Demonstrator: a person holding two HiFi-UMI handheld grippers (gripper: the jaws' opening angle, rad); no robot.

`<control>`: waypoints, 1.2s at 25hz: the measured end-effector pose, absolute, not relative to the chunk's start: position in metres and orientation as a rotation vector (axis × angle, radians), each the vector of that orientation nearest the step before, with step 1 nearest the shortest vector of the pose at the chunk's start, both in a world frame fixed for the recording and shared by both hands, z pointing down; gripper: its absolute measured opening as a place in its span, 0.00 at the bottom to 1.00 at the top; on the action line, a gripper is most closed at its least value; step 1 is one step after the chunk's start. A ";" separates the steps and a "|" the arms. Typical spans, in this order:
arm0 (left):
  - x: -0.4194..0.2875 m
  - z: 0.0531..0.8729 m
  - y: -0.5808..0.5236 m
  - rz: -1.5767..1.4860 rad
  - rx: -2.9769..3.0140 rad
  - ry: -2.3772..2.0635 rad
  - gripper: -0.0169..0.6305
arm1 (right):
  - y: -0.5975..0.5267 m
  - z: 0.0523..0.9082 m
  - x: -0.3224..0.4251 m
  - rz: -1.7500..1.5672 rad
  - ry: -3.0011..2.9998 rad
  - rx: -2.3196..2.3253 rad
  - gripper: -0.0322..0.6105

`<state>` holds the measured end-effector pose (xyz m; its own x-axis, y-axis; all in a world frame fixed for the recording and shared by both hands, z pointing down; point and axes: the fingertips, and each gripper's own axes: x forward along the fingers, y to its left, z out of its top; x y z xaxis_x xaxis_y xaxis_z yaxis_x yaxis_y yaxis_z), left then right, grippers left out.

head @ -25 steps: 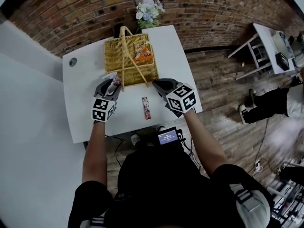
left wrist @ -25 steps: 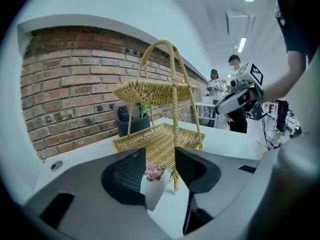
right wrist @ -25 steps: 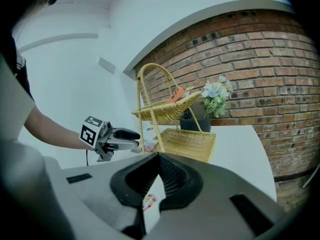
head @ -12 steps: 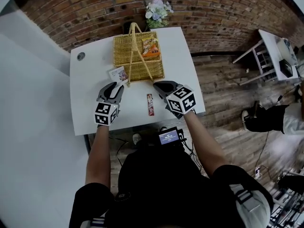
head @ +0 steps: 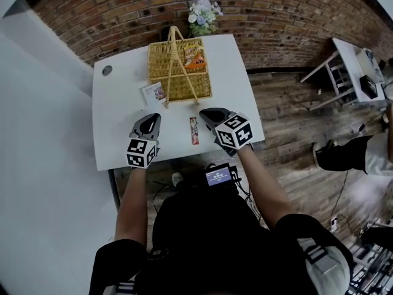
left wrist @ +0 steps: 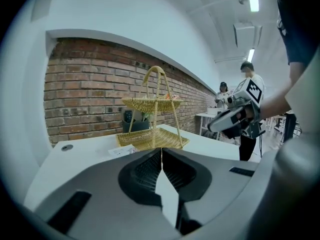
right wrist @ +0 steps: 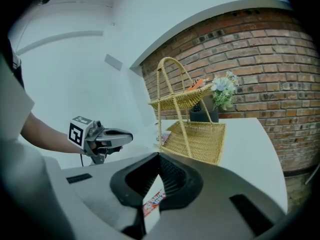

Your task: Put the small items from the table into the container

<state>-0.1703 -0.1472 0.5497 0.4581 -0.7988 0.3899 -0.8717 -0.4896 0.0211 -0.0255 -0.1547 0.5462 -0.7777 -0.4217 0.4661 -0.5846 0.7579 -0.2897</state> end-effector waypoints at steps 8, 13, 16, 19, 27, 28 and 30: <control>-0.156 0.551 -0.135 0.489 2.506 -1.425 0.04 | -0.144 0.546 -0.017 0.612 -2.575 0.797 0.07; -0.147 0.546 -0.135 0.451 2.531 -1.404 0.04 | -0.140 0.546 -0.013 0.620 -2.569 0.817 0.07; -0.144 0.545 -0.135 0.436 2.535 -1.398 0.04 | -0.140 0.550 -0.010 0.633 -2.555 0.831 0.07; -0.144 0.545 -0.134 0.424 2.530 -1.395 0.04 | -0.139 0.554 -0.010 0.646 -2.536 0.843 0.07; -0.148 0.548 -0.127 0.383 2.499 -1.384 0.04 | -0.138 0.575 -0.016 0.685 -2.469 0.861 0.08; -0.149 0.549 -0.126 0.377 2.495 -1.381 0.04 | -0.137 0.579 -0.017 0.690 -2.458 0.861 0.08; -0.150 0.552 -0.124 0.370 2.484 -1.381 0.04 | -0.135 0.587 -0.019 0.702 -2.436 0.859 0.08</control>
<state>-0.1502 -0.1241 0.5518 0.5117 -0.7844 0.3507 -0.8546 -0.5067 0.1136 -0.0191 -0.1355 0.5872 -0.6988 -0.4354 0.5675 -0.6707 0.6746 -0.3084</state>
